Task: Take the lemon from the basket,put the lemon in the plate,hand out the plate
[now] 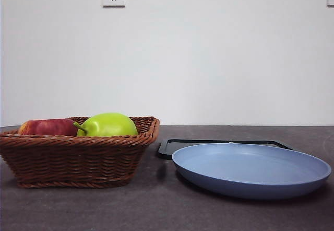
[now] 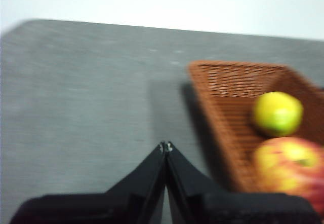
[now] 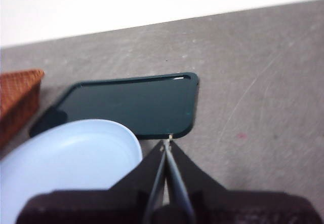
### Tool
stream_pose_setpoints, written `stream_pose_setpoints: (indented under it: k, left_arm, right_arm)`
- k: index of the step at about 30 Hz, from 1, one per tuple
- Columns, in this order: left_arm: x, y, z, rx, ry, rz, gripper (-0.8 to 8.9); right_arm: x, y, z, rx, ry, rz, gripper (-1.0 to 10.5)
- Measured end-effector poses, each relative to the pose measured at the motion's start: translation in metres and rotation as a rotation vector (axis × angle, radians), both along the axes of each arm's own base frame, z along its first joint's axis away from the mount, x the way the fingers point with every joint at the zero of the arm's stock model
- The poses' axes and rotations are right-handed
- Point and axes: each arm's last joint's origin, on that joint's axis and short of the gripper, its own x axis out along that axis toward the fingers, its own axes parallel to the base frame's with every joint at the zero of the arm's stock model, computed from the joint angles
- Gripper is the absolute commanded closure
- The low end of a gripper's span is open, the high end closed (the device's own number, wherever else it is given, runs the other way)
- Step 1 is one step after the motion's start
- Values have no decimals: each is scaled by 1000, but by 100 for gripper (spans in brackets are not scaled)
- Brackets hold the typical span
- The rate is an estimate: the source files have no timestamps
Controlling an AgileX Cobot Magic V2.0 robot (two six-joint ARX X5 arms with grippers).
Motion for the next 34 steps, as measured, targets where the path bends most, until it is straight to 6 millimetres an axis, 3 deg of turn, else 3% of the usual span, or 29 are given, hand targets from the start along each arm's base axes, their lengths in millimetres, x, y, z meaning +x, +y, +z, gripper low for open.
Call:
stream_pose_setpoints:
  k: [7, 15, 24, 34]
  left_arm:
    - [-1, -5, 1, -210, 30, -158, 807]
    - [-2, -6, 5, -310, 95, -166, 807]
    - [4, -7, 63, -311, 83, -190, 807]
    - [39, -13, 122, -241, 170, -384, 807]
  right_arm:
    - [1, 0, 0, 206, 26, -28, 940]
    - [0, 2, 12, 286, 93, 12, 941]
    - [1, 2, 65, 286, 181, 12, 941]
    - [16, 6, 123, 183, 279, 116, 941]
